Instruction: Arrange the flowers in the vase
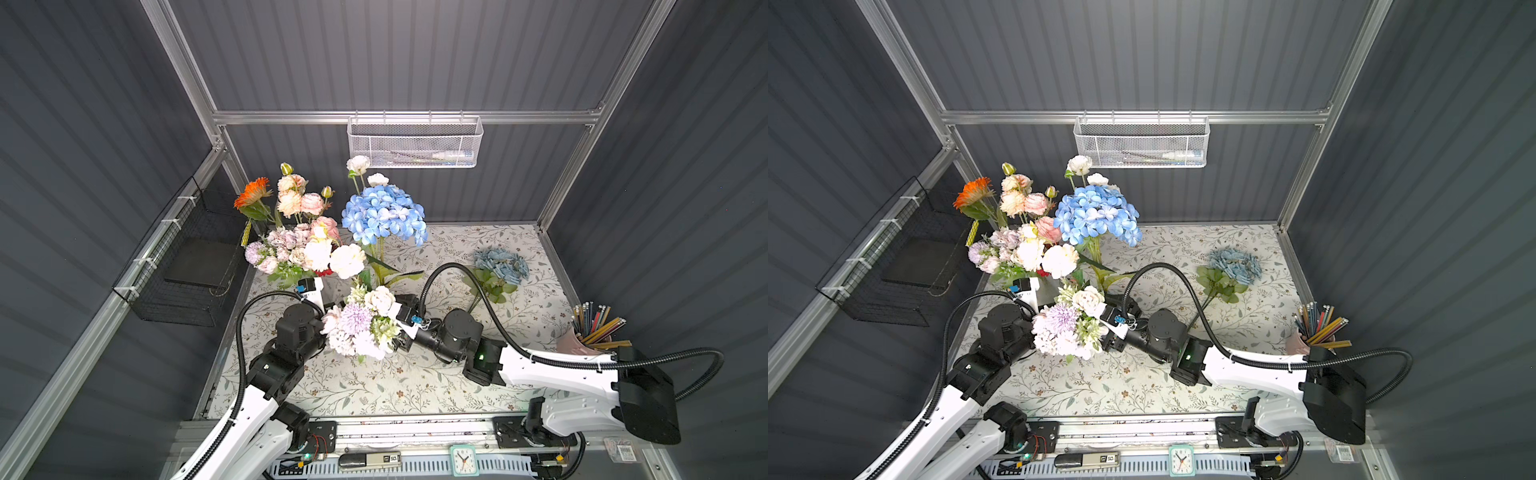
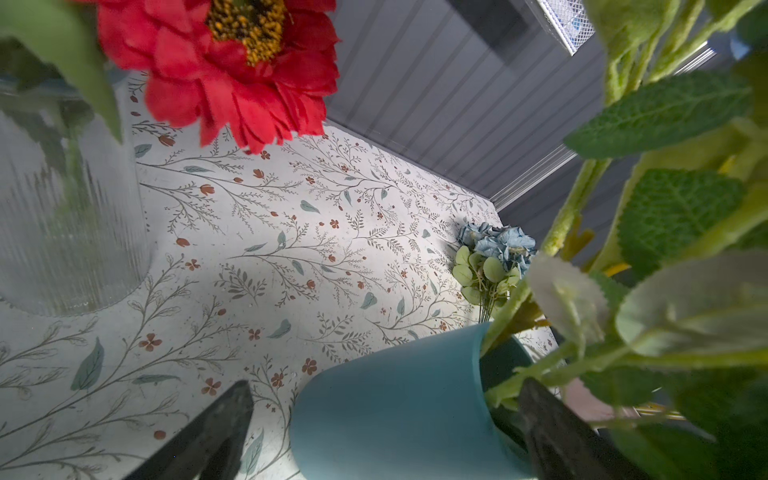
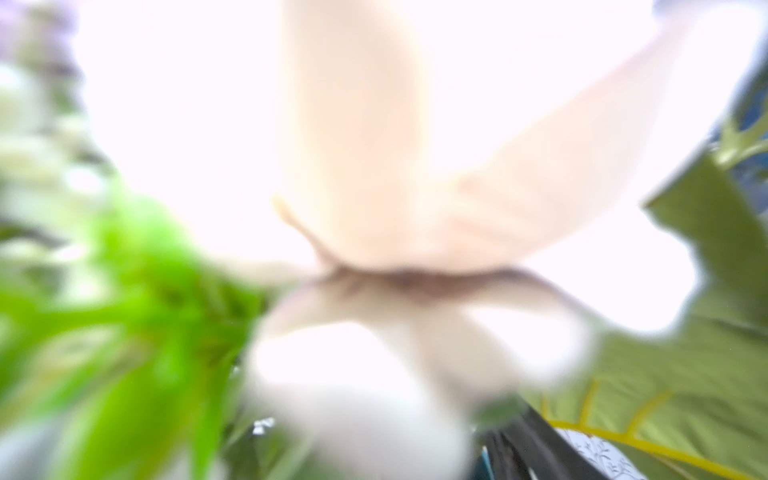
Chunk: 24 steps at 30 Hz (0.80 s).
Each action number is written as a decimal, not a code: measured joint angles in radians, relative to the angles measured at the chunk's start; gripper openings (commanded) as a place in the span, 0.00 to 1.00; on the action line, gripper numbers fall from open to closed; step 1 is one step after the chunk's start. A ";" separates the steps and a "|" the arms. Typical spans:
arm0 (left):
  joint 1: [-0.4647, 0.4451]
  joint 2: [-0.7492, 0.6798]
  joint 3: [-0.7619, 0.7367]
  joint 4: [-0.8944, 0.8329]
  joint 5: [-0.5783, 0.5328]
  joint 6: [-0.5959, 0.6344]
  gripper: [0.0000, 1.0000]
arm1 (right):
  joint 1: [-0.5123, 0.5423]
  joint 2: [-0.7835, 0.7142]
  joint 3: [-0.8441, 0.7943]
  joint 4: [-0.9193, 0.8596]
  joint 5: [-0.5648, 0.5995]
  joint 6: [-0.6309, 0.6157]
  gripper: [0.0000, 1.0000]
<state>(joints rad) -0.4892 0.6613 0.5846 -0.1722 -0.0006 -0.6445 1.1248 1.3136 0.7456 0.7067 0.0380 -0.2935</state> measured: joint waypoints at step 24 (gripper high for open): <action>0.000 -0.076 -0.015 -0.040 0.046 0.063 1.00 | -0.096 0.060 0.034 -0.047 0.010 0.219 0.32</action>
<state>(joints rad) -0.4892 0.5858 0.5697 -0.2123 0.0456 -0.5819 1.0290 1.3739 0.7799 0.6594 0.0475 -0.0750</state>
